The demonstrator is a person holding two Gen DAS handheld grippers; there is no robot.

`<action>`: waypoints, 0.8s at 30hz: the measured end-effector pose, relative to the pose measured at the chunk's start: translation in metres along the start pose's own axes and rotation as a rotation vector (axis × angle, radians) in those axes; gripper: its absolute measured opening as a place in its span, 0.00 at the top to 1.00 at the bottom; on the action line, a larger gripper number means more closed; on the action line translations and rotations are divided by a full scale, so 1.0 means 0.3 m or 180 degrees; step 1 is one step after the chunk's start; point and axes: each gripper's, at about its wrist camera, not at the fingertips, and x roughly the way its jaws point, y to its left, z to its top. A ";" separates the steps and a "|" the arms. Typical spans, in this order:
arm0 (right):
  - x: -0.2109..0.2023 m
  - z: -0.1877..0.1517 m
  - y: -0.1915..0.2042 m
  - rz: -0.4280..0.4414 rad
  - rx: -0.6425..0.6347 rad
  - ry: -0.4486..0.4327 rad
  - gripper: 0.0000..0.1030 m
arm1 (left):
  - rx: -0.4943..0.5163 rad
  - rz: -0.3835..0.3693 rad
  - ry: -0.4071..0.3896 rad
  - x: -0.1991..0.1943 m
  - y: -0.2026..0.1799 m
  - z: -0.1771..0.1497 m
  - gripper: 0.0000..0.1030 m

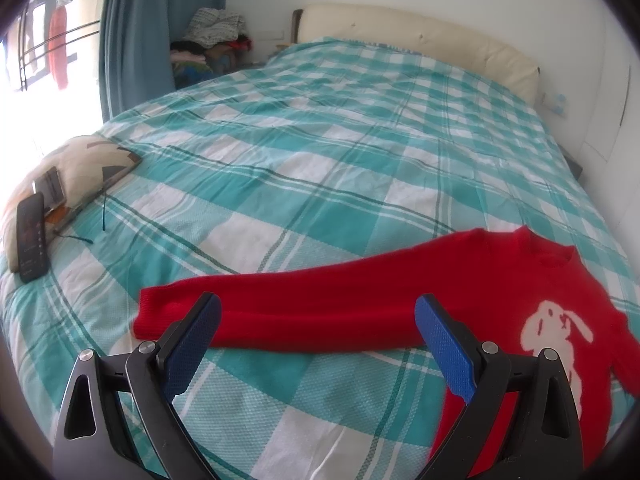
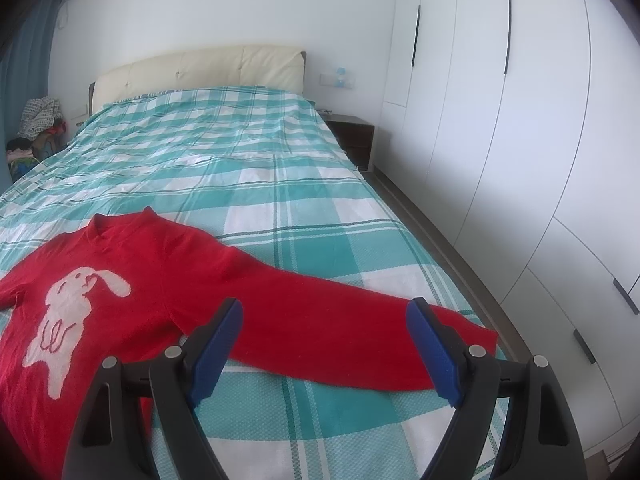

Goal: Fold small clothes

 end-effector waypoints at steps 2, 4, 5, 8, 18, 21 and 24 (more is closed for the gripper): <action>0.000 -0.001 0.000 -0.0003 -0.0008 -0.0002 0.19 | 0.0000 0.0001 0.0001 0.000 0.001 0.000 0.05; 0.002 -0.001 -0.001 -0.0002 -0.0005 -0.0001 0.19 | 0.0000 0.0000 0.0001 0.000 0.000 0.001 0.05; 0.002 -0.001 -0.002 -0.0005 -0.0003 -0.0001 0.19 | 0.0000 -0.0001 0.0001 0.000 0.000 0.001 0.05; 0.002 -0.002 -0.002 -0.0005 0.0002 -0.0002 0.19 | -0.0002 -0.0003 0.0002 0.001 0.002 0.001 0.05; 0.005 -0.002 -0.004 -0.0008 -0.0006 0.0002 0.19 | 0.0005 -0.0006 0.0003 0.001 0.001 0.003 0.05; 0.005 -0.002 -0.004 -0.0007 -0.0006 0.0001 0.19 | 0.0006 -0.0004 0.0002 0.001 0.001 0.003 0.05; 0.006 -0.002 -0.004 -0.0004 -0.0005 0.0001 0.19 | 0.0007 -0.0003 0.0004 0.001 0.001 0.003 0.05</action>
